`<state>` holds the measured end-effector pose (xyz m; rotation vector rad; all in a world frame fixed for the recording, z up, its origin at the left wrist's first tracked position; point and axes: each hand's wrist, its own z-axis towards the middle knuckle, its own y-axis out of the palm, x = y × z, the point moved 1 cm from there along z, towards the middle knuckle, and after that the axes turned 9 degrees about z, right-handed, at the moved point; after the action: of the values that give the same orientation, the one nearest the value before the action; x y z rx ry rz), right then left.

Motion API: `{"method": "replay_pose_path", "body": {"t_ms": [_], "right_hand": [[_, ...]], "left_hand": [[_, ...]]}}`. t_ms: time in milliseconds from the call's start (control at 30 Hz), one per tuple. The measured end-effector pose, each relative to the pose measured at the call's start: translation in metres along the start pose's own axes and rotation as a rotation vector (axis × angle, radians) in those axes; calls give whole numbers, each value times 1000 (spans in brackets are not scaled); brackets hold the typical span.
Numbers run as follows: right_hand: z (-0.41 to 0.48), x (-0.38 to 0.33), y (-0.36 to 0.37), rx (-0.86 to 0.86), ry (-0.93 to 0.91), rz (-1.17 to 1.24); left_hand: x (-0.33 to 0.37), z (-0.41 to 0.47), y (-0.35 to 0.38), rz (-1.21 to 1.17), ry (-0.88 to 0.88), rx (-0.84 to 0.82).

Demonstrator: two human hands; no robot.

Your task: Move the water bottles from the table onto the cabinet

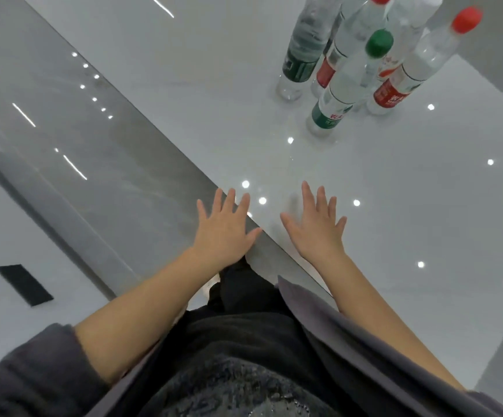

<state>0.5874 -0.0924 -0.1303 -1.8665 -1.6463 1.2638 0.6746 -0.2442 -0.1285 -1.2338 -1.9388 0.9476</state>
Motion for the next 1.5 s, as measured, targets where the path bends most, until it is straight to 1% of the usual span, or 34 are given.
{"method": "replay_pose_path", "body": {"t_ms": [200,267,300,367,467,500,600,767,933,1200,1400,1500], "right_hand": [[72,-21,-27,77,122,203],[92,-29,-39,139,149,328],[101,-32,-45,190,163,428],[117,-38,-54,308,211,661],[140,-45,-61,468,268,951],[147,-47,-61,518,269,1024],[162,-53,-59,627,294,1156],[178,-59,-50,785,324,1254],[190,-62,-46,852,368,1214],[167,-70,-27,824,444,1180],[157,-75,-8,780,461,1193],[160,-74,-6,800,466,1209]], "left_hand": [[-26,77,-43,74,52,-12],[-30,99,-57,79,66,-6],[-31,111,-65,65,76,8],[-32,137,-80,-62,91,62],[-28,177,-103,-448,121,145],[-25,190,-110,-527,145,160],[-15,230,-126,-608,215,143],[-3,280,-141,-688,351,138],[-1,306,-145,-637,377,98],[-28,299,-145,-484,473,-12],[-43,285,-143,-507,539,-69],[-39,288,-145,-442,547,-86]]}}
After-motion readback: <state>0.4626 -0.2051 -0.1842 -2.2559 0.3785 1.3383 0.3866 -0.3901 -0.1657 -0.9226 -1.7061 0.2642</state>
